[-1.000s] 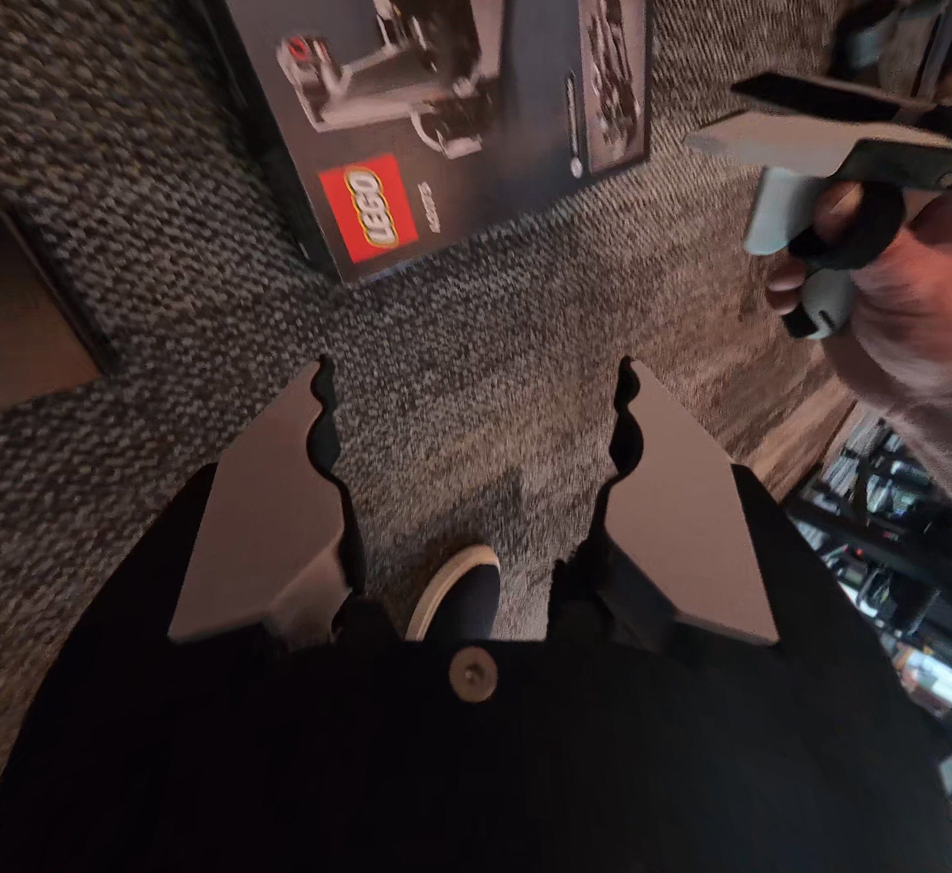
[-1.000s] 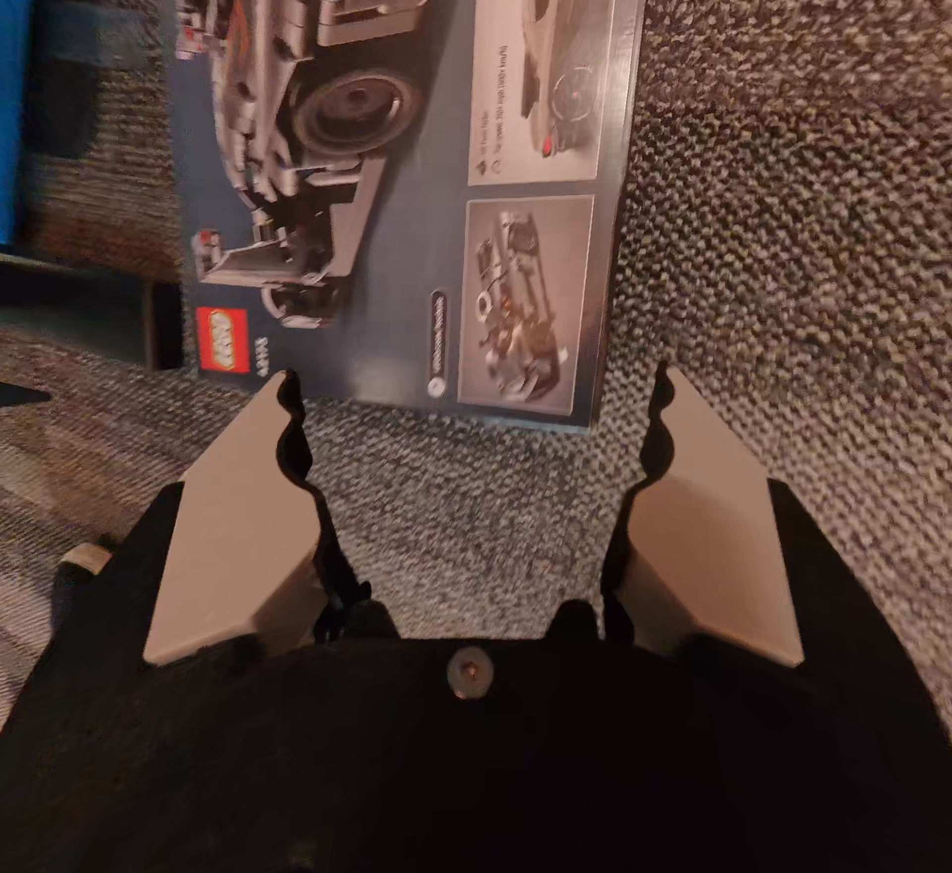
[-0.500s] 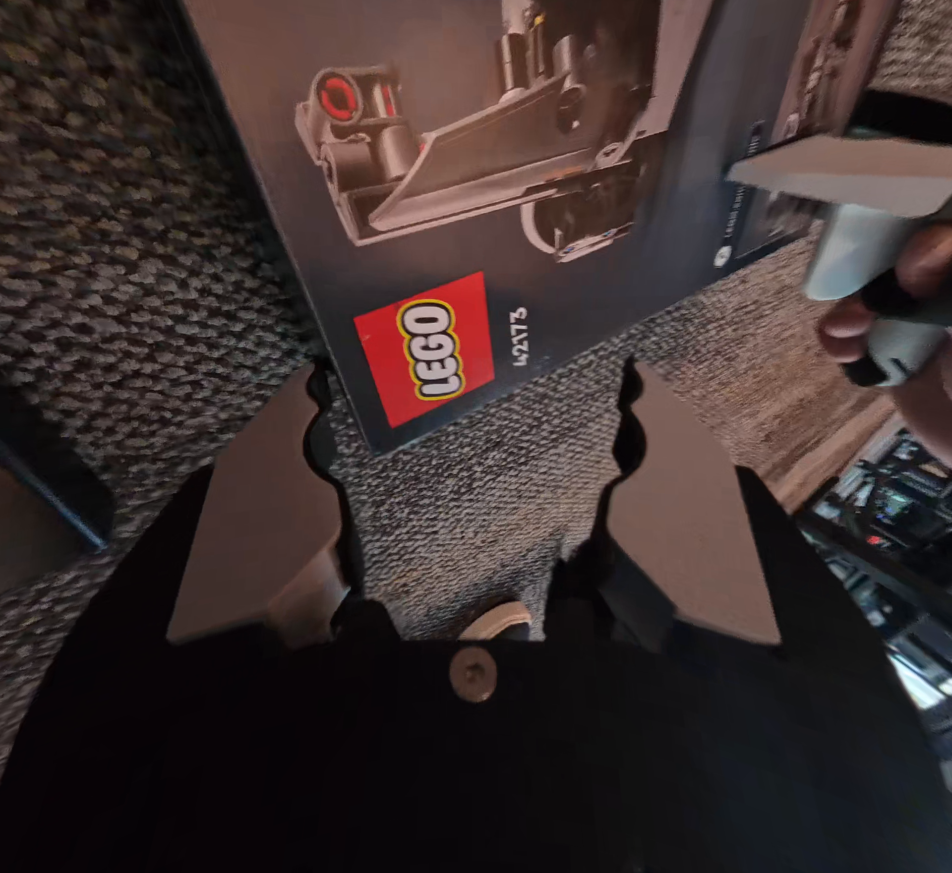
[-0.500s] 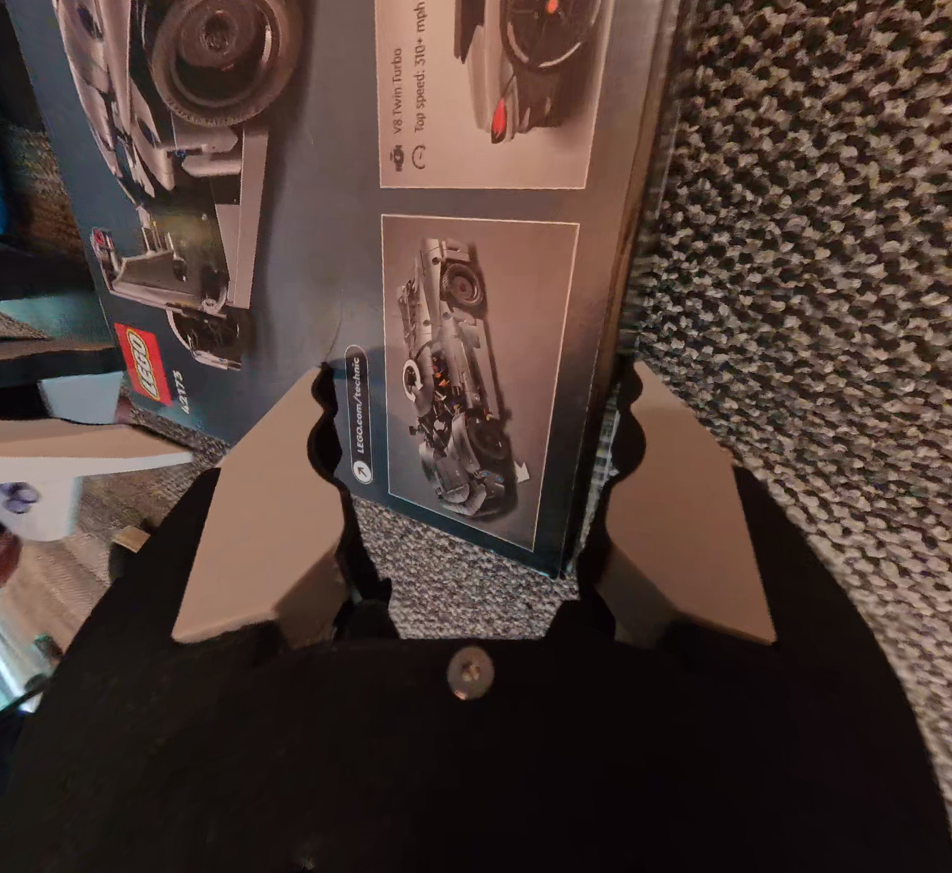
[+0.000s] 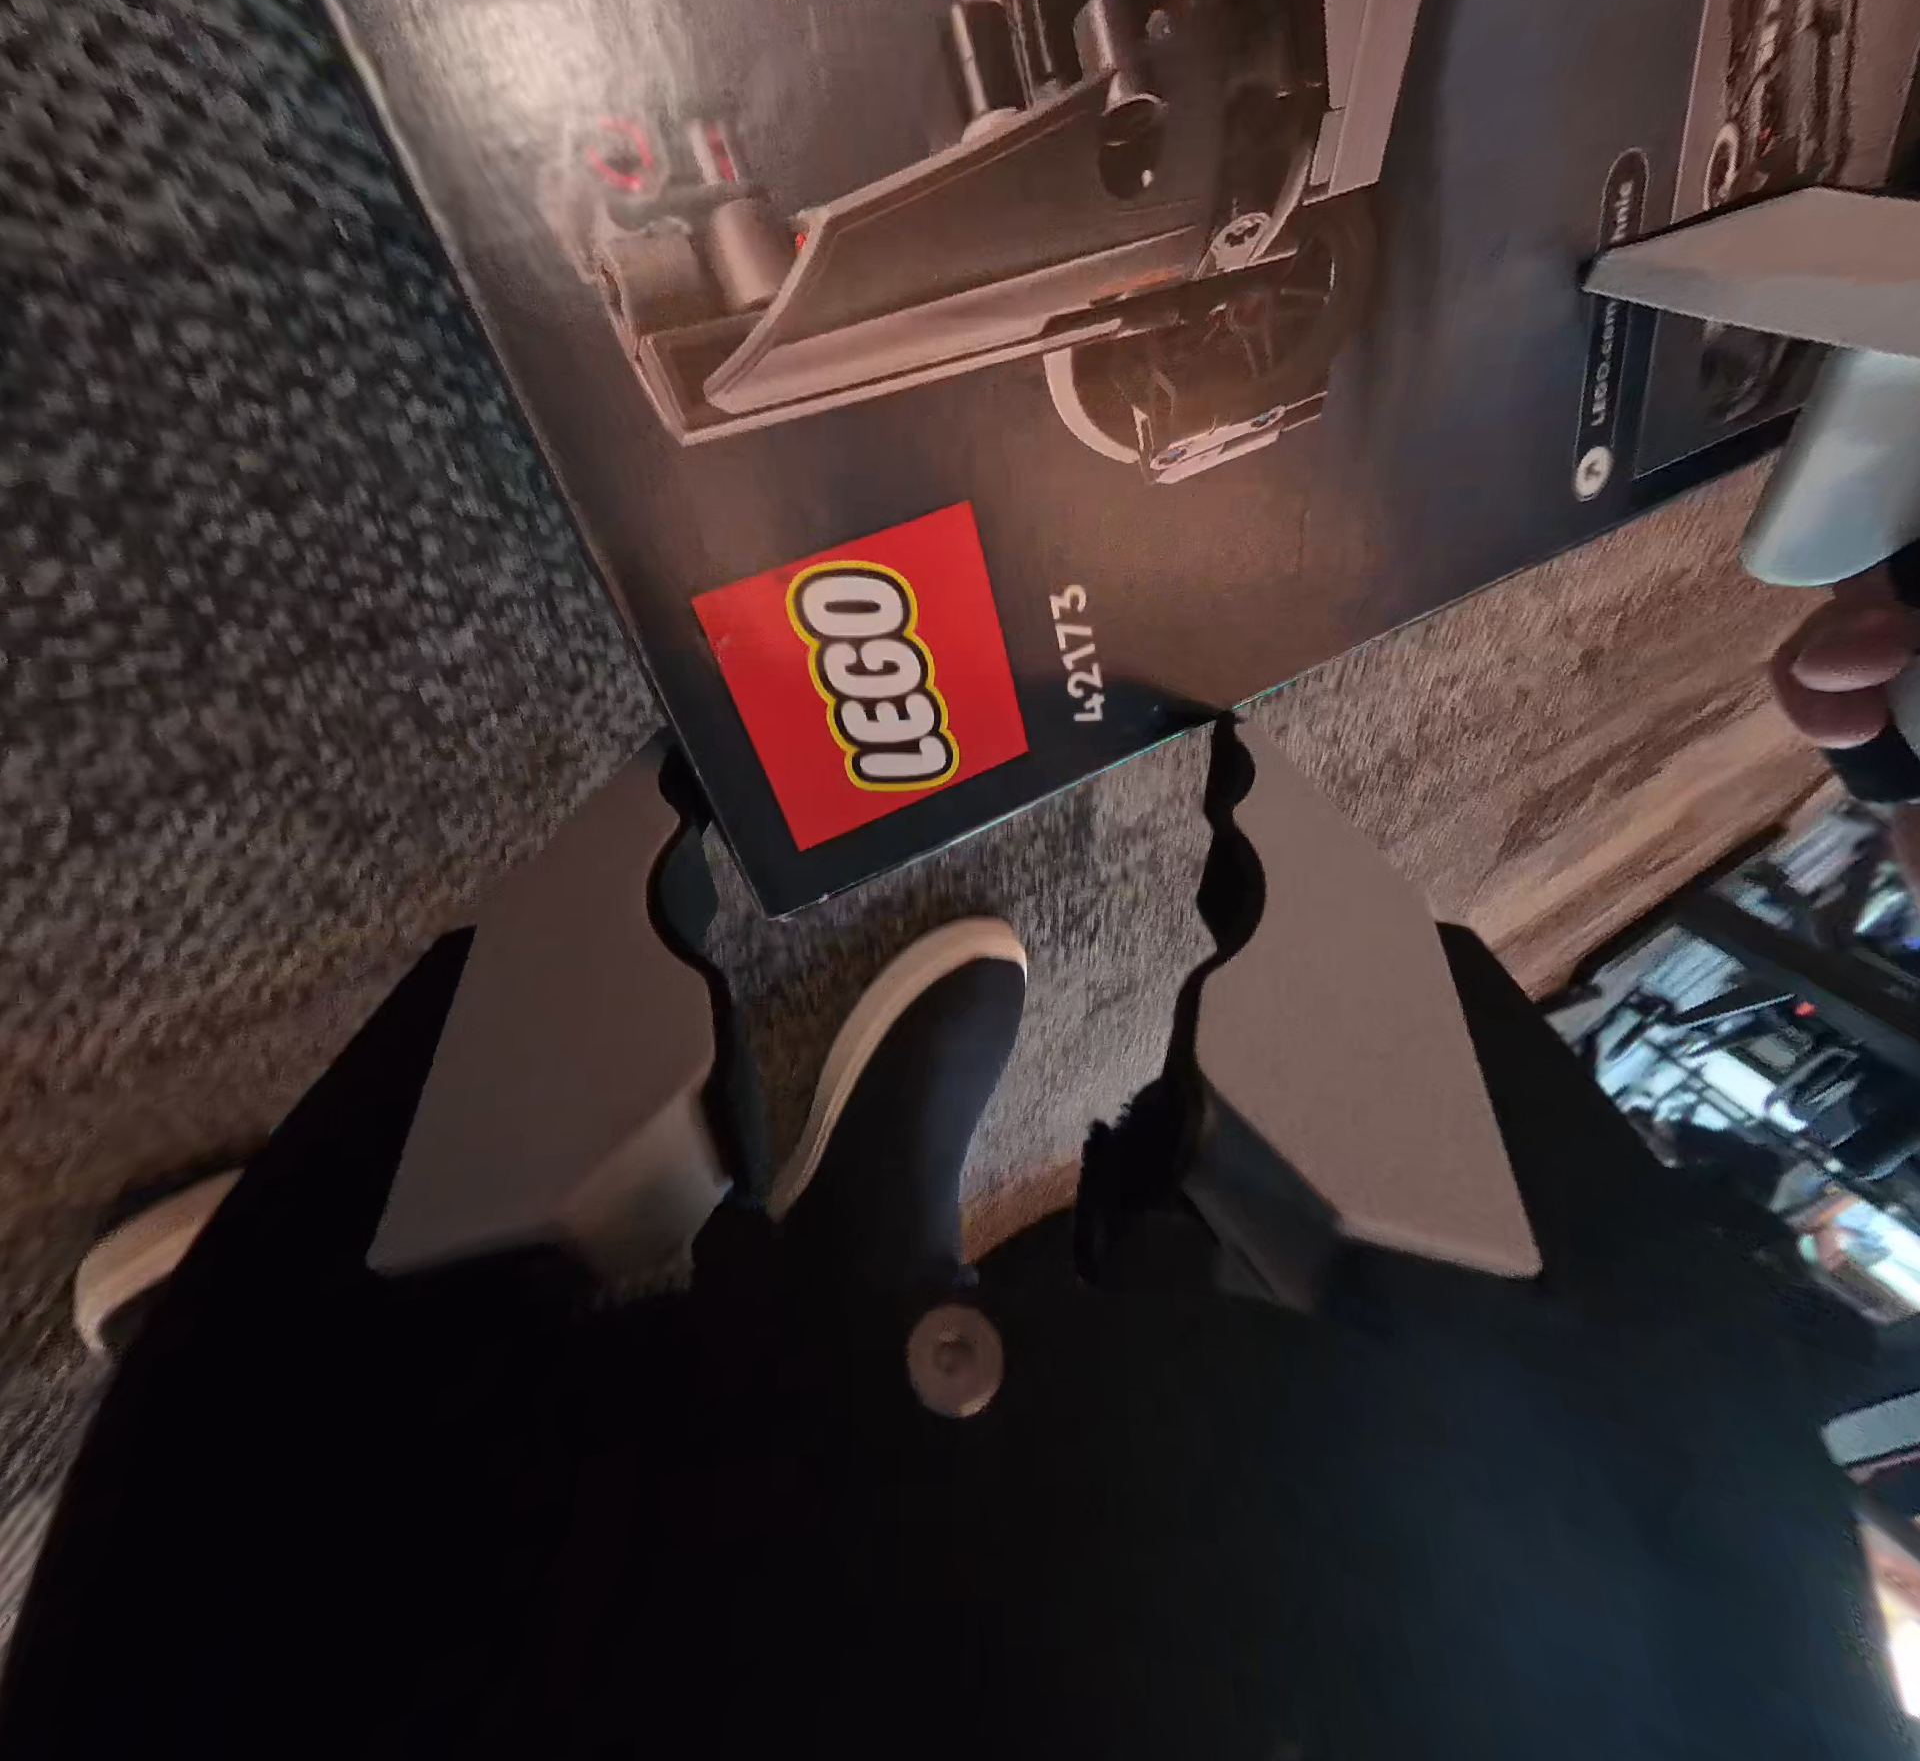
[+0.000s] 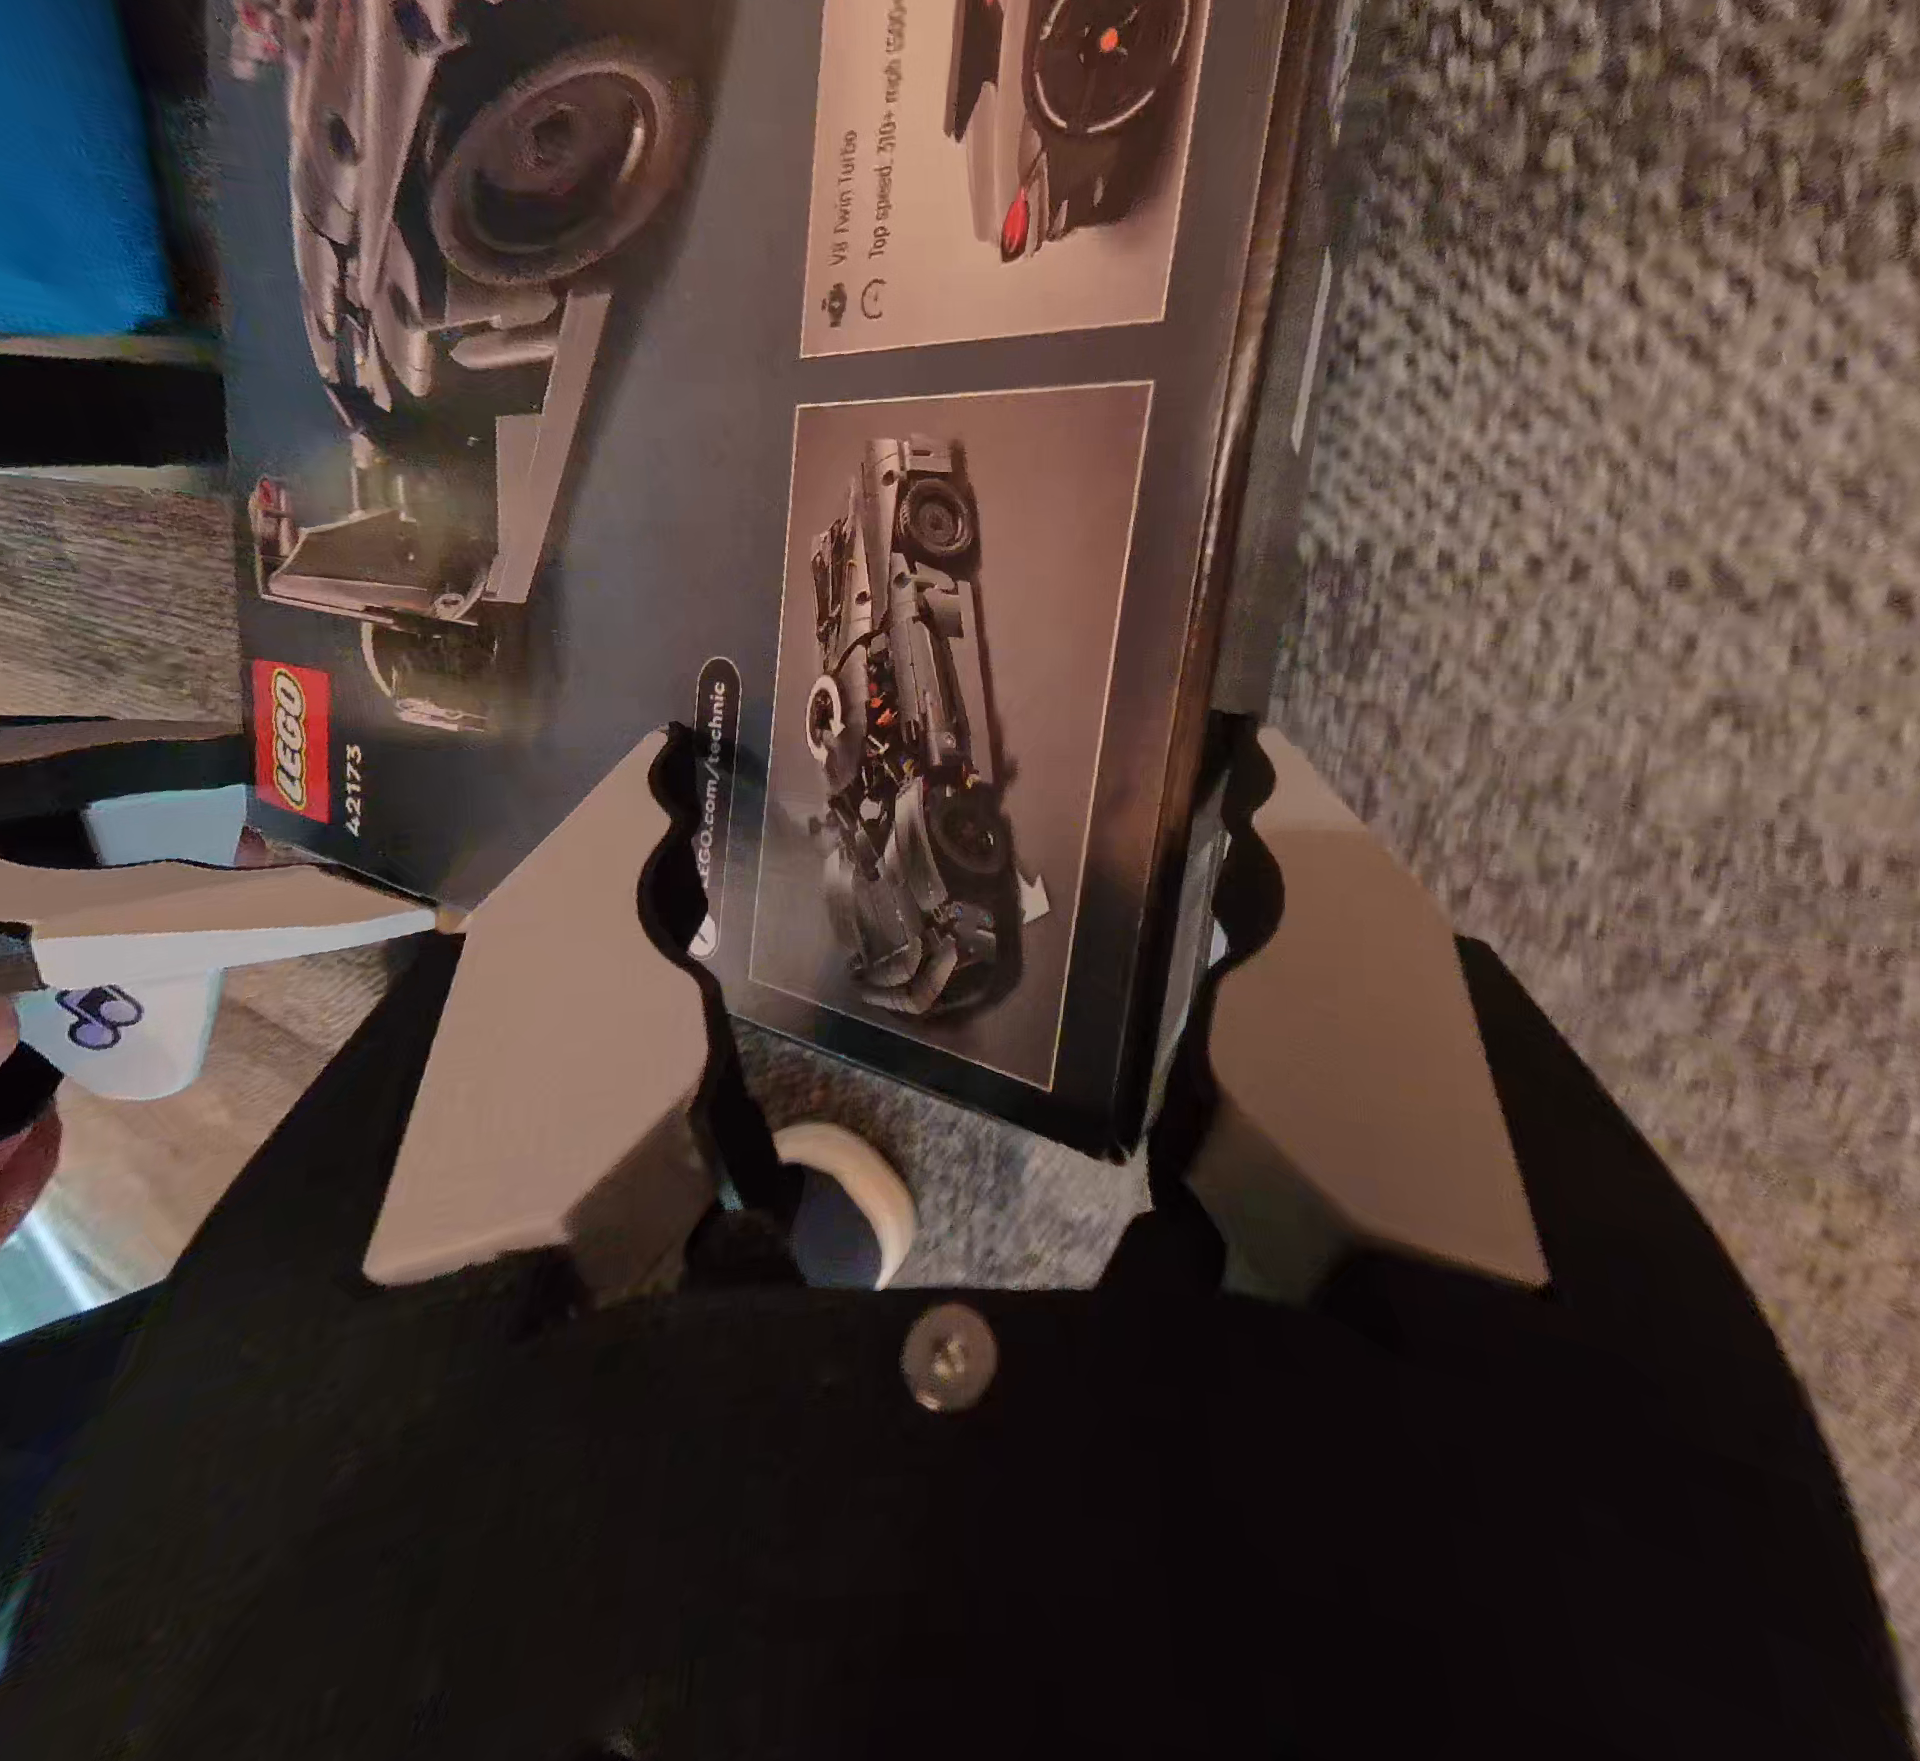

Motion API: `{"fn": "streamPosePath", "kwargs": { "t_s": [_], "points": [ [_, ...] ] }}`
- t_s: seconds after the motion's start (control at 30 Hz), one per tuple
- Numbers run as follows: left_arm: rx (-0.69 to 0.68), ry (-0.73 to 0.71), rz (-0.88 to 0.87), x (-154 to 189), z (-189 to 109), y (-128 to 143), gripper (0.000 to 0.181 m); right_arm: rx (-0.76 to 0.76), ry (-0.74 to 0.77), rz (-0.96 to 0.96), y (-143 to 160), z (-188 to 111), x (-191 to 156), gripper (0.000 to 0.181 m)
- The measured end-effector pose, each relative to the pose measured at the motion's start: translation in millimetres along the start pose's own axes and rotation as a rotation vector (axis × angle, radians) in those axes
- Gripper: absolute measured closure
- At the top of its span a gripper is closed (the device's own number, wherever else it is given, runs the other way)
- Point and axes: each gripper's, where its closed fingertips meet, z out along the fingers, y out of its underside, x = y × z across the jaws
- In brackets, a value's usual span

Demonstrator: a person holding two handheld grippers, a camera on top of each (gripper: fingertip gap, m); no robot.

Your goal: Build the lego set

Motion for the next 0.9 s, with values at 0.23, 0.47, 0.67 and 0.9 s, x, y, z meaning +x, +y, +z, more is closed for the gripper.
{"fn": "streamPosePath", "kwargs": {
  "t_s": [0.23, 0.47, 0.67, 0.9],
  "points": [
    [-0.026, -0.029, 0.076, 51, -60, 68, 0.092, 0.022, -0.009, 0.166, 81, -91, -26, 0.082],
    [-0.084, -0.067, 0.121, 86, -133, 128, 0.096, 0.021, -0.052, 0.309, 134, -165, -74, 0.076],
    [-0.081, -0.076, 0.146, 106, -176, 133, 0.098, 0.039, -0.097, 0.418, 146, -204, -100, 0.071],
    [-0.024, -0.123, 0.22, 97, -149, 77, 0.103, 0.069, -0.136, 0.39, 110, -191, -79, 0.068]
  ]
}}
